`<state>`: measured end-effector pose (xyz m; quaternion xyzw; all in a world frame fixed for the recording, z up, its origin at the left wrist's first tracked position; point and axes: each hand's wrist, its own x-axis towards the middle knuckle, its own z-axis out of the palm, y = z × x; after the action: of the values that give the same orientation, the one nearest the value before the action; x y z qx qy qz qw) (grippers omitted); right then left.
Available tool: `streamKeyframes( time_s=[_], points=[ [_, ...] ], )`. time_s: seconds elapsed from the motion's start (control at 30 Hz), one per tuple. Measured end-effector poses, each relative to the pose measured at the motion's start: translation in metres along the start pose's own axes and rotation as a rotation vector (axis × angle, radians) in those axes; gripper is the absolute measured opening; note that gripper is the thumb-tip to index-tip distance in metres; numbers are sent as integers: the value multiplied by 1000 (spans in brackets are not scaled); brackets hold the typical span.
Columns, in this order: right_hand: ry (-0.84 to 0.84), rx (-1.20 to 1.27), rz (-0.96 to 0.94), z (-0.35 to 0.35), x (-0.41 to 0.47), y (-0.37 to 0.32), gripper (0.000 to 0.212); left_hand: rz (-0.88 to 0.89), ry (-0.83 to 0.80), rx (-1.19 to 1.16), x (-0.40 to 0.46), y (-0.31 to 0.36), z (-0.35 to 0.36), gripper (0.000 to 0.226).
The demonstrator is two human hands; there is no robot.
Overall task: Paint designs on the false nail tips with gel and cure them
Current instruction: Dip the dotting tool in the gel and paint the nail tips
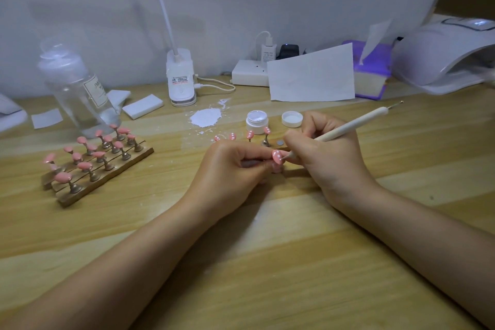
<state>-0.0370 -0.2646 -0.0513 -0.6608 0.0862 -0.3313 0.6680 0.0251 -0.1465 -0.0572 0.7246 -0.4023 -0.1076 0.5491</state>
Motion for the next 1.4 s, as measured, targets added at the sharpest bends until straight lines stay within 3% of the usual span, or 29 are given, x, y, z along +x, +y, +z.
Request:
streamKeyframes(
  time_s=[1.4],
  points=[
    [70,-97,7,1,0,0,40,39,-5,5,0,4,1,25]
  ],
)
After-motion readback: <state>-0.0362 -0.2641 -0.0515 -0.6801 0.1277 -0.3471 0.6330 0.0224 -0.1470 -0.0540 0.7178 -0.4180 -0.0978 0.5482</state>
